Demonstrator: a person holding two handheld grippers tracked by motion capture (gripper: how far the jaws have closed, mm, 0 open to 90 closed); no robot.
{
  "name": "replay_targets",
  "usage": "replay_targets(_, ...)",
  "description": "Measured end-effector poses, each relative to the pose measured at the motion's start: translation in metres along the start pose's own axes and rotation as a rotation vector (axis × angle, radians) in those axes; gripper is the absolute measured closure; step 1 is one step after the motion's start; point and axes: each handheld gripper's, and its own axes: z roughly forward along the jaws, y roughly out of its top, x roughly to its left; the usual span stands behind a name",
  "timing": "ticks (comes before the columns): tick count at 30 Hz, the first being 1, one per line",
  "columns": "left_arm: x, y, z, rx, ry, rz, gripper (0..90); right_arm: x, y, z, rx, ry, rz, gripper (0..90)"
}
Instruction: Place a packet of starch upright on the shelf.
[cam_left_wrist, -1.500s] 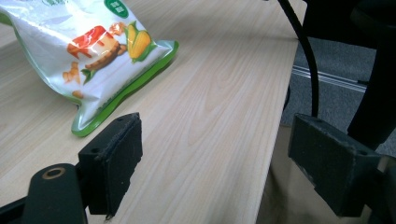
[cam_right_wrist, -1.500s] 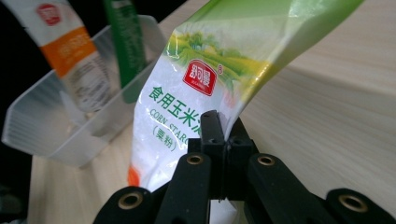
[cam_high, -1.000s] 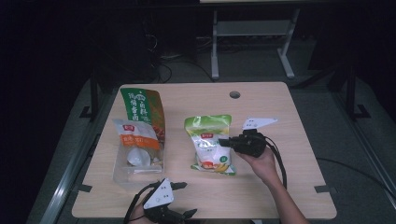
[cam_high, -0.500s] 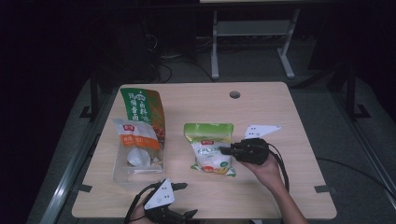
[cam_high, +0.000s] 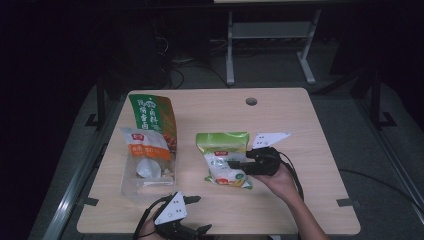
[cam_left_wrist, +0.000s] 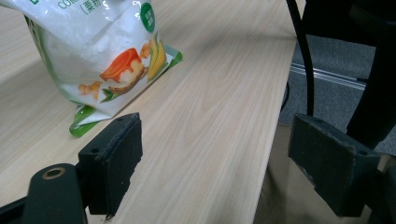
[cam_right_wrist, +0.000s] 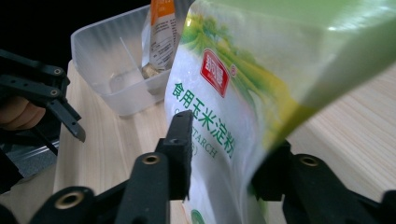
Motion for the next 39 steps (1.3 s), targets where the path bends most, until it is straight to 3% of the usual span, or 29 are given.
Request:
replay_targets(5,0.001,0.0,-0.001,0.004,0.002,0.004,17.4,-0.001,0.003,0.009,0.032,-0.013,0.01,59.1)
replay_targets(13,0.0,0.0,-0.001,0.004,0.002,0.001,17.4,-0.004,0.007,0.016,0.054,-0.05,0.032,74.5)
replay_targets(20,0.001,0.0,-0.001,0.004,0.003,0.0,17.4,-0.005,0.01,0.013,0.06,-0.041,0.078,86.4)
replay_targets(29,0.001,0.0,-0.002,-0.01,0.007,-0.013,17.4,0.0,0.018,0.009,0.042,-0.028,0.13,89.5)
replay_targets(34,0.001,0.0,-0.003,-0.002,0.006,-0.001,17.4,0.005,0.026,0.006,0.025,-0.044,0.125,89.8)
replay_targets(39,0.001,0.0,-0.002,-0.003,0.003,0.007,17.4,0.012,0.038,0.002,0.011,-0.015,0.125,89.8)
